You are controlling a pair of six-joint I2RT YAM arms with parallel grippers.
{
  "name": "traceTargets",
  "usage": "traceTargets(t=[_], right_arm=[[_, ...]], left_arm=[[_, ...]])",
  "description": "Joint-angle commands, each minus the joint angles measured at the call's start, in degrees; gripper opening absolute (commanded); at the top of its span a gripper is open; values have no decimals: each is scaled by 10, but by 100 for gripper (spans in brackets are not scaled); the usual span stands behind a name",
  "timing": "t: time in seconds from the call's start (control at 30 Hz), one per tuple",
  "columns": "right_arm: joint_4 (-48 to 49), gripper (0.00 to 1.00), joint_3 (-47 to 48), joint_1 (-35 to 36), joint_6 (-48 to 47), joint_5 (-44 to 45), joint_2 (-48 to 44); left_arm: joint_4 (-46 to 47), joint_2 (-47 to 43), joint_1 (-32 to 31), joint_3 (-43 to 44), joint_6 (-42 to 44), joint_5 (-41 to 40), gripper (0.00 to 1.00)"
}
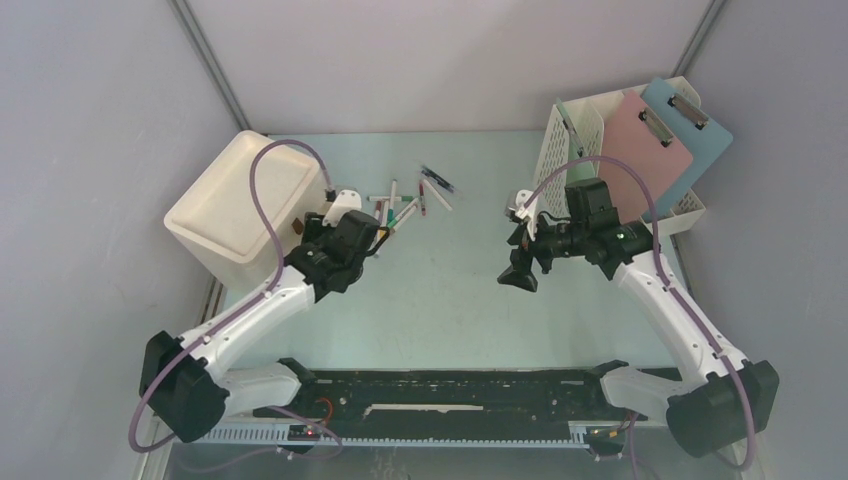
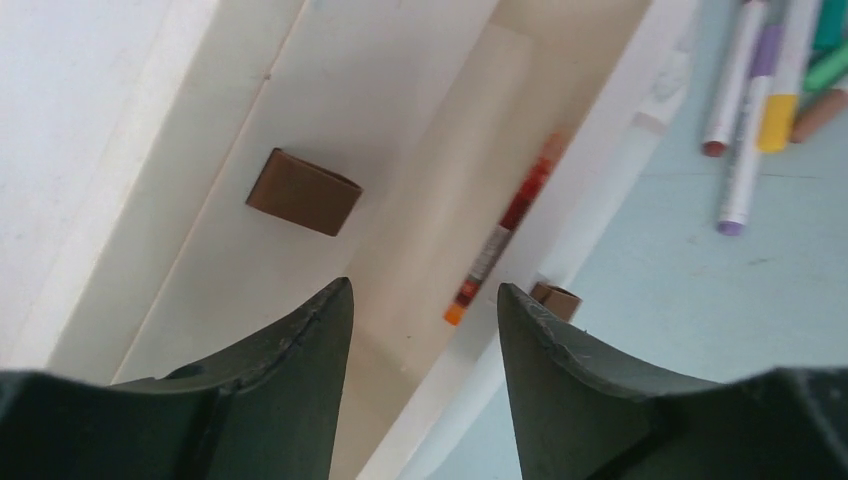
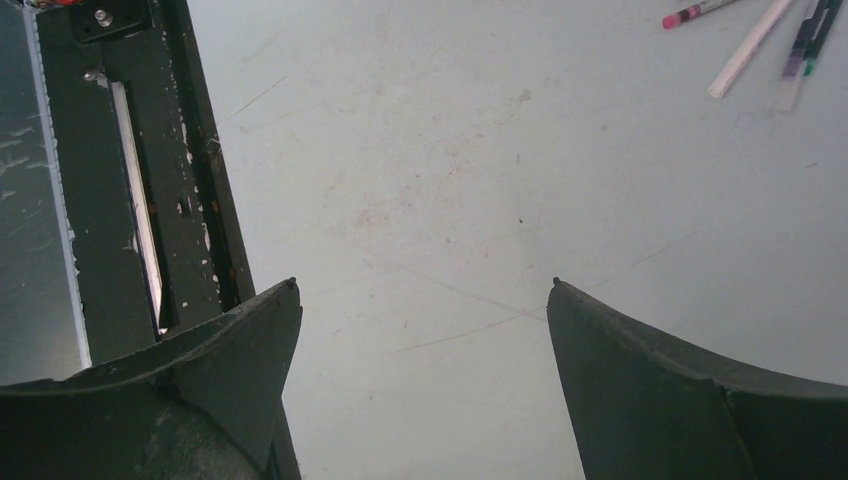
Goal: Organize the desk
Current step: Place the stationery in the drawer, then pick up the stationery from the center of the board.
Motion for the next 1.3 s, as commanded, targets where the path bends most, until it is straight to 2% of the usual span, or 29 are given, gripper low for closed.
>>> traceTargets(t=[0.0,0.13,0.23,0.27,0.47,0.67,0.83,1.0,1.1,1.2,1.27], right_arm=[[7,100,-1,-2,-8,-16,17],[44,100,7,12,5,19,39],[21,100,63,30,2,43,90],[14,100,85,34,5,51,112],[1,100,224,54,36,107,267],[-29,98,413,64,101,171,431],[-71,89,593,65,136,220,581],[-81,77,717,58,158,264,687],[-53,64,742,50,173,282,721],[-8,47,743,42,195,289,742],[23,45,743,35,214,285,756]], left_arm=[[38,-50,3,14,-8,102,66],[92,-96,2,-9,2,188,83],[134,-130,2,-25,9,236,97],[148,-141,3,-32,12,250,99],[233,-196,4,-80,2,295,100],[277,-231,8,-111,10,344,100],[297,-234,15,-120,11,344,100],[307,-221,26,-117,18,345,100],[315,-212,30,-117,21,343,100],[326,-202,35,-120,22,344,100],[330,-194,37,-119,23,343,100]])
